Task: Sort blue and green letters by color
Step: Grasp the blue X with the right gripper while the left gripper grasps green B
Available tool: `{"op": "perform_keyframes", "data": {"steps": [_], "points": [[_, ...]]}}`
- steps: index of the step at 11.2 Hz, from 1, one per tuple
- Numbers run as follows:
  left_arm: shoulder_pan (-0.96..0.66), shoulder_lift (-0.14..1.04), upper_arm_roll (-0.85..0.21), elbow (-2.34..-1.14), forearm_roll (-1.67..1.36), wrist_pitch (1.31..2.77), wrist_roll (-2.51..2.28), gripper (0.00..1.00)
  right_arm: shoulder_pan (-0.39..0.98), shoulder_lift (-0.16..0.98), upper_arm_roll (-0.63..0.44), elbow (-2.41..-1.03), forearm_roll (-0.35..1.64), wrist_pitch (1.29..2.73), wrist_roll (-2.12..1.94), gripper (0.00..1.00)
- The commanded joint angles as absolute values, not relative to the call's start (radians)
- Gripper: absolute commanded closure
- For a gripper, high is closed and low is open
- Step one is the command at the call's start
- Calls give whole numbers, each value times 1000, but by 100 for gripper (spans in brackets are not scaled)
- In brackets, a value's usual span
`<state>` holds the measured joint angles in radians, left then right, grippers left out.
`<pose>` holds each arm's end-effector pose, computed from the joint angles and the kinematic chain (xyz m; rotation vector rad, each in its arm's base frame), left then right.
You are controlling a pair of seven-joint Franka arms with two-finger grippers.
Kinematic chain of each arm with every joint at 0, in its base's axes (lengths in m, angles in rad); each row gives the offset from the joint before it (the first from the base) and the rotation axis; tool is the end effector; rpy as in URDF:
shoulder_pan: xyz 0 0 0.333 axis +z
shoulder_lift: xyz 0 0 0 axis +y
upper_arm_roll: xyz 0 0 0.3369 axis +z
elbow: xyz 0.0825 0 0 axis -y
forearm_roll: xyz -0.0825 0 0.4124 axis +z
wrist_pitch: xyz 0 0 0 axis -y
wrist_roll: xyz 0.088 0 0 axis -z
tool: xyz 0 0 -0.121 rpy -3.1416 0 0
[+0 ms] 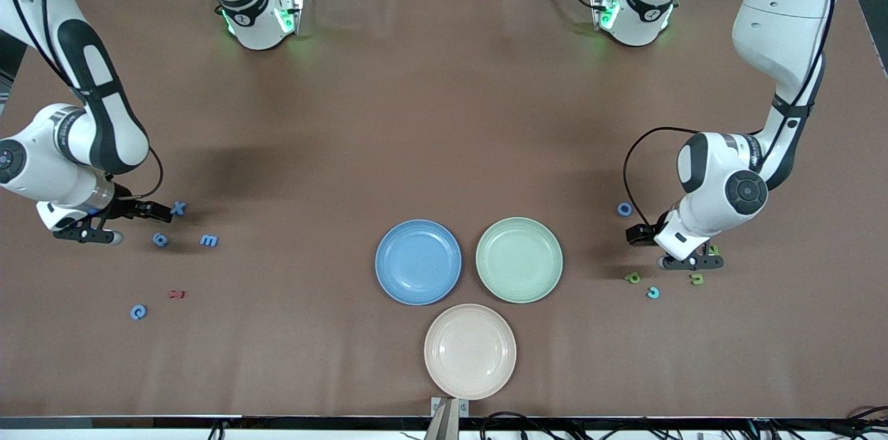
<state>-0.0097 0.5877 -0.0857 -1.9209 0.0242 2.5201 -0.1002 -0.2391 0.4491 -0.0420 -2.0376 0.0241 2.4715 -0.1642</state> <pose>0.6528 -0.0611 0.1653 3.1072 -0.0002 0.0165 0.5990 -0.1726 0.2018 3.1346 -0.2070 -0.0237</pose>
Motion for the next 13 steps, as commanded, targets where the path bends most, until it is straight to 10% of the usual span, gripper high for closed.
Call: {"op": "perform_keyframes", "data": {"steps": [1,7,10,13], "points": [[12,571,-86,-1957,92,2546,-86,0,-219,466,-41,-2083,38,2549,-95,0],[15,568,-80,-1986,97,2546,-86,6,-218,460,-41,-2209,38,2715,-52,0],[17,568,-78,-1985,104,2546,-83,70,-218,457,-41,-2210,38,2695,-31,0],[41,578,-78,-1985,187,2572,-83,87,-218,451,-41,-2207,38,2684,-29,0]]}}
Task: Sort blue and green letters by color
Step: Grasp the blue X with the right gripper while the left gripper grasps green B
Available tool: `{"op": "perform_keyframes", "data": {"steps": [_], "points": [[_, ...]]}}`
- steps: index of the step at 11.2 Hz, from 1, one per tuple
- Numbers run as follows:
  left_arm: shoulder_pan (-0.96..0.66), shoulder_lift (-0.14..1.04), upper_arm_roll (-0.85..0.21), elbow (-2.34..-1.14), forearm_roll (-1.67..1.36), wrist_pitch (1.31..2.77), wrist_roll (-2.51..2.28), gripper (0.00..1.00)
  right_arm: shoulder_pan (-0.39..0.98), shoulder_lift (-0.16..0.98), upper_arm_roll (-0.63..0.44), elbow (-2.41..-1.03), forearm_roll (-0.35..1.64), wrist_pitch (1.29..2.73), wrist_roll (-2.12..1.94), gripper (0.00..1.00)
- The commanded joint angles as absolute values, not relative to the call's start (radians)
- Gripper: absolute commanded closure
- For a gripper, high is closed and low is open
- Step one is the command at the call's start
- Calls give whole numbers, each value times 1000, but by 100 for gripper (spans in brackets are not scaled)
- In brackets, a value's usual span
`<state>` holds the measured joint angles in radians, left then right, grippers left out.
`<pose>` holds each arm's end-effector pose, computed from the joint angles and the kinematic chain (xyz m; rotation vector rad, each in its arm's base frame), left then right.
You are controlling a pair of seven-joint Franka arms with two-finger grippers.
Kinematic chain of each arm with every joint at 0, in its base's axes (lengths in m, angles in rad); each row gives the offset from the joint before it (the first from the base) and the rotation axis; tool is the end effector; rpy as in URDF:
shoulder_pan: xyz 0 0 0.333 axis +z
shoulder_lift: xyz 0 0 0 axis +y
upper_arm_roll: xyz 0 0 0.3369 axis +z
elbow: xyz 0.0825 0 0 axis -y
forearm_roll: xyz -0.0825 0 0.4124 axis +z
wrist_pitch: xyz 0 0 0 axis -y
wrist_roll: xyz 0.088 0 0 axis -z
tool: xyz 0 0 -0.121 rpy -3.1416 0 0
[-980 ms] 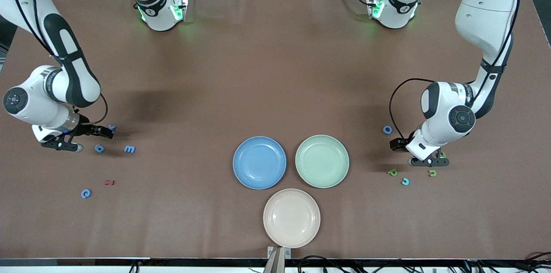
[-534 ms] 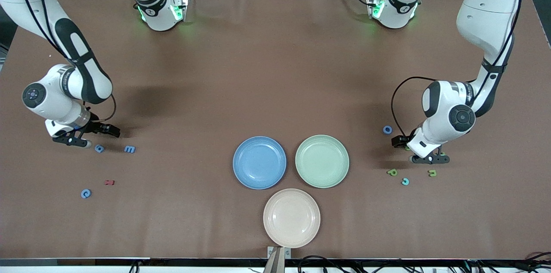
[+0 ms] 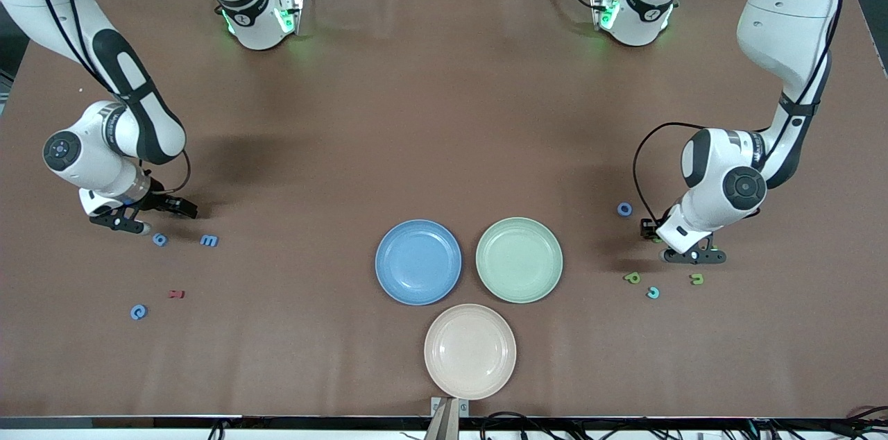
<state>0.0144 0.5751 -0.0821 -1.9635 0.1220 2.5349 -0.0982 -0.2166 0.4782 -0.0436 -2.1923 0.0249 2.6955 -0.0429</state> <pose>0.6407 -0.0432 0.1578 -3.1156 0.0883 -0.0031 0.5601 -0.1508 0.1456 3.1071 -0.3660 0.0375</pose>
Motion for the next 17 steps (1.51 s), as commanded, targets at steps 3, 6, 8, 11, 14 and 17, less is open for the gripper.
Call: {"op": "perform_keyframes", "data": {"steps": [3,6,8,11,14,17], "points": [[28,572,-78,-1979,195,2573,-95,88,-218,453,-40,-2207,38,2686,-15,1],[-3,520,-80,-1957,180,2554,-113,89,-221,453,-40,-2207,38,2686,-31,100],[-44,497,-80,-1927,169,2501,-156,89,-221,453,-40,-2209,38,2684,-31,100],[-148,492,-80,-1876,72,2473,-257,89,-219,453,-38,-2207,38,2678,-31,100],[-274,528,-80,-1787,51,2430,-472,89,-216,434,-9,-2171,38,2623,-20,100],[-356,584,-80,-1703,43,2422,-639,89,-212,436,21,-1973,98,2336,-17,100]]}}
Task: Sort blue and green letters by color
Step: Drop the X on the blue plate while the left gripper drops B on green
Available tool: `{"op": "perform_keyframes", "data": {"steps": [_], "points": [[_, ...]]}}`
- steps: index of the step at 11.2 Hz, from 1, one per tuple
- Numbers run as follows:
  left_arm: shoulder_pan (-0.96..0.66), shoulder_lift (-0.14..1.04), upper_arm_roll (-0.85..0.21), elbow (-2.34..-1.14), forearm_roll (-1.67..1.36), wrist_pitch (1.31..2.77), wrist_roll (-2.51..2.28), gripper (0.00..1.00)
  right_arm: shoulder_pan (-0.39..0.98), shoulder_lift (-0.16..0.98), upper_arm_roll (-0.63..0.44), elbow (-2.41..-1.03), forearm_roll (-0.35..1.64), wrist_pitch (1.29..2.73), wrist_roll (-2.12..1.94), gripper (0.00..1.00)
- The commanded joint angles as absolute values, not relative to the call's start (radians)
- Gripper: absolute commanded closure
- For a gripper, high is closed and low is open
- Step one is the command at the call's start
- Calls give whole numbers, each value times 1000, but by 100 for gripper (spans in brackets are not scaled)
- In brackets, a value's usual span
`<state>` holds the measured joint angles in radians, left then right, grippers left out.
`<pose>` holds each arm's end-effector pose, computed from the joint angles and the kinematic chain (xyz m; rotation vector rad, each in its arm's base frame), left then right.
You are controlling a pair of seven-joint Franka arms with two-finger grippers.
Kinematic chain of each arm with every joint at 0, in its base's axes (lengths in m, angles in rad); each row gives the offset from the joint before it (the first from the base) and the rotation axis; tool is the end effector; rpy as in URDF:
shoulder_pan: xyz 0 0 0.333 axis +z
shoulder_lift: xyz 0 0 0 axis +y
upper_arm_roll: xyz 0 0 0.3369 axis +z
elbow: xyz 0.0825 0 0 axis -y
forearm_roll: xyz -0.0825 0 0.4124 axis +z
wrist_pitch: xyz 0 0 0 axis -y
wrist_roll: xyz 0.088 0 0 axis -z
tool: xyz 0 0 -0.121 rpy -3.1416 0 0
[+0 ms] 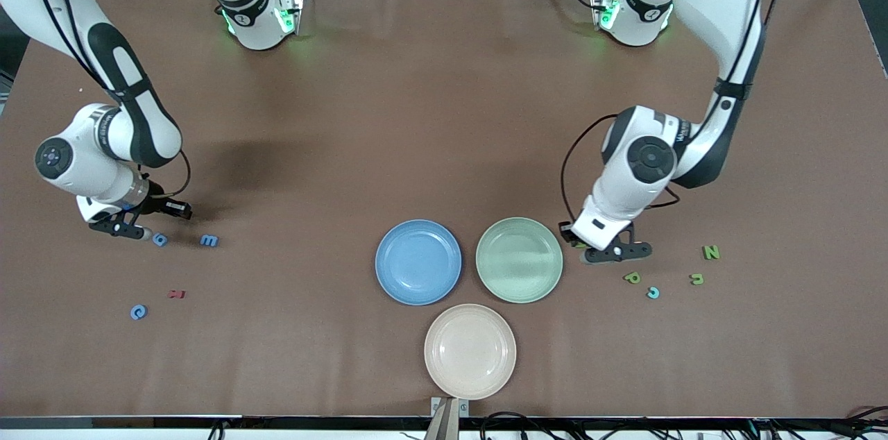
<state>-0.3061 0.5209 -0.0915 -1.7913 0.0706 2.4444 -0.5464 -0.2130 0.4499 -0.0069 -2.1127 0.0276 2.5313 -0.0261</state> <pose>0.6499 -0.2666 0.2595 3.0734 0.1736 0.1884 0.5852 -0.1309 0.1768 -3.1069 0.3369 0.0461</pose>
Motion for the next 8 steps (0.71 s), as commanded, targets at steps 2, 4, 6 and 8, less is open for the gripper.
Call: {"op": "perform_keyframes", "data": {"steps": [2,4,6,8], "points": [[-391,636,-80,-1646,40,2422,-721,89,-161,451,28,-1880,159,2260,-6,100],[-405,664,-80,-1626,38,2424,-779,89,-100,471,29,-1838,181,2263,105,100],[-416,661,-80,-1624,52,2424,-810,0,-5,491,28,-1804,189,2272,275,100],[-402,647,-78,-1634,64,2424,-799,0,72,517,28,-1766,245,2283,369,100]]}}
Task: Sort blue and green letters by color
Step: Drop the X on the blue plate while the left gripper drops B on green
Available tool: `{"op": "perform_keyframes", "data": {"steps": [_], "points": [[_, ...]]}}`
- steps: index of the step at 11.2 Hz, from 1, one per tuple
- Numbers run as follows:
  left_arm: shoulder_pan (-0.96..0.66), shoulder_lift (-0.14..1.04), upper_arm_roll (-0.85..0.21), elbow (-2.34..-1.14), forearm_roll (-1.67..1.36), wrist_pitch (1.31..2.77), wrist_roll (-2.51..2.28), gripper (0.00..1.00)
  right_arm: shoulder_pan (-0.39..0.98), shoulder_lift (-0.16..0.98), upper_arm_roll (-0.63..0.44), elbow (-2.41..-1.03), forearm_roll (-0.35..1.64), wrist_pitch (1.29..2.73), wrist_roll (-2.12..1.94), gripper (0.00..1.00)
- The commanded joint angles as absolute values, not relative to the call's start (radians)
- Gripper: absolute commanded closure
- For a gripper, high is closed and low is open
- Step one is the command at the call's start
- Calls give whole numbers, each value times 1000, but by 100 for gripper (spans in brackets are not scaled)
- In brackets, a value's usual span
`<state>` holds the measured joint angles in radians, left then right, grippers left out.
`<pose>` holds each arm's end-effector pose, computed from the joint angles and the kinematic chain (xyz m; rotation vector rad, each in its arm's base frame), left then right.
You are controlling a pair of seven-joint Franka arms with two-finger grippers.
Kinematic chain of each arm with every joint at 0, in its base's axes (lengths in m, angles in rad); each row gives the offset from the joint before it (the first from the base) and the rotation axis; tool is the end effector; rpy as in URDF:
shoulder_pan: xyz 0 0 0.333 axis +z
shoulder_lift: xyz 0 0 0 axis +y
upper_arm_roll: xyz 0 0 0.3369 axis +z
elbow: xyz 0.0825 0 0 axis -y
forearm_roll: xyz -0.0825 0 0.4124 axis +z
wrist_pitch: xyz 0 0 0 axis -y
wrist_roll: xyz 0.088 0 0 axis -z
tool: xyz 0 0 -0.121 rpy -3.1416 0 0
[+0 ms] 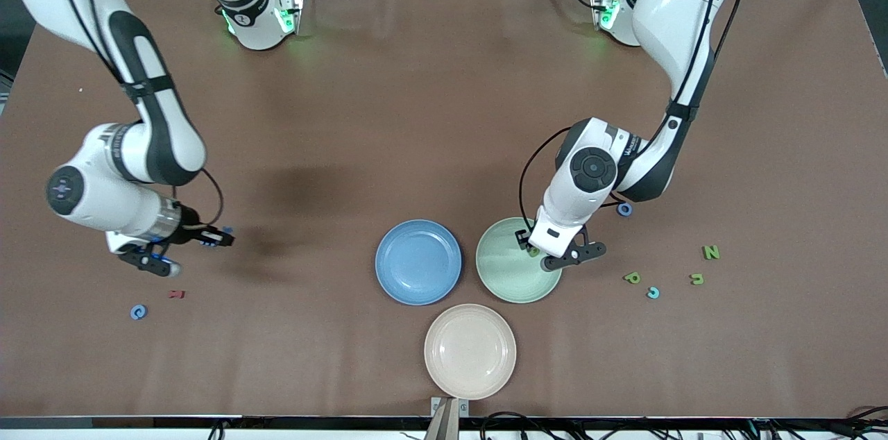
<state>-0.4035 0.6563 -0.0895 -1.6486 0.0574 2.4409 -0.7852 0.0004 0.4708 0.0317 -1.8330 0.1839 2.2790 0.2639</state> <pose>0.6525 -0.3409 0.2282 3.0156 0.4145 0.1582 0.6729 0.0267 0.2587 -2.9462 0.5310 0.0710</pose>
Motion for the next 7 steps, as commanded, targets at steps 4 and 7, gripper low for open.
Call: {"op": "perform_keyframes", "data": {"steps": [4,7], "points": [[-319,588,-80,-1710,90,2421,-648,0,147,548,28,-1750,397,2335,437,100],[-211,557,-90,-1730,92,2349,-482,0,286,577,26,-1735,531,2431,594,100]]}}
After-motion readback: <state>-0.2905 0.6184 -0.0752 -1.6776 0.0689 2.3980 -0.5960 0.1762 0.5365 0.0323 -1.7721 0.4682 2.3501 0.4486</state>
